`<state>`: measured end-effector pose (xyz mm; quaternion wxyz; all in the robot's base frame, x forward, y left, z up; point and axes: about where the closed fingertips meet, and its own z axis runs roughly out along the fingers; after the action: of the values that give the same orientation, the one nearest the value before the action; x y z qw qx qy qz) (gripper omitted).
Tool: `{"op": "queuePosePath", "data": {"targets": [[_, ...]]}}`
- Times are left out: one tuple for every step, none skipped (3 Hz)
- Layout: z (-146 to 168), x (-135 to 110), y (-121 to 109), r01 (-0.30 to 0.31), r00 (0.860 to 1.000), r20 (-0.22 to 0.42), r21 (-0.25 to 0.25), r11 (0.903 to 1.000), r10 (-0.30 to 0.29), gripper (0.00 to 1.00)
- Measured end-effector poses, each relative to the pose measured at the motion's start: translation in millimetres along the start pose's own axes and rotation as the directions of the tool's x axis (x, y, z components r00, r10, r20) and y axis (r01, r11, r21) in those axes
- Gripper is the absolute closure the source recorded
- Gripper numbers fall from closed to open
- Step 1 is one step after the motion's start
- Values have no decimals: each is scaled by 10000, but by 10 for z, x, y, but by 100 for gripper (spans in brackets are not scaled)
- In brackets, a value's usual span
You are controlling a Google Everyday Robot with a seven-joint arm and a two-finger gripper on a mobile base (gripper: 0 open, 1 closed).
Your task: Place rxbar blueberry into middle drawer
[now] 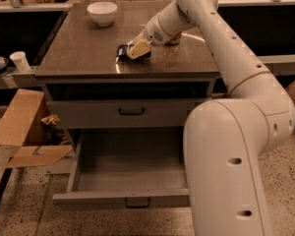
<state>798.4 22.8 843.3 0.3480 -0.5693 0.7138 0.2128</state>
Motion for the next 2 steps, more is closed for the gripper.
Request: {"op": "queuePosePath", "data": {"targets": [[-263, -178, 149, 548, 9978, 358, 173, 9983, -554, 100], [-475, -353, 477, 1006, 9917, 813, -21, 9949, -1001, 100]]}}
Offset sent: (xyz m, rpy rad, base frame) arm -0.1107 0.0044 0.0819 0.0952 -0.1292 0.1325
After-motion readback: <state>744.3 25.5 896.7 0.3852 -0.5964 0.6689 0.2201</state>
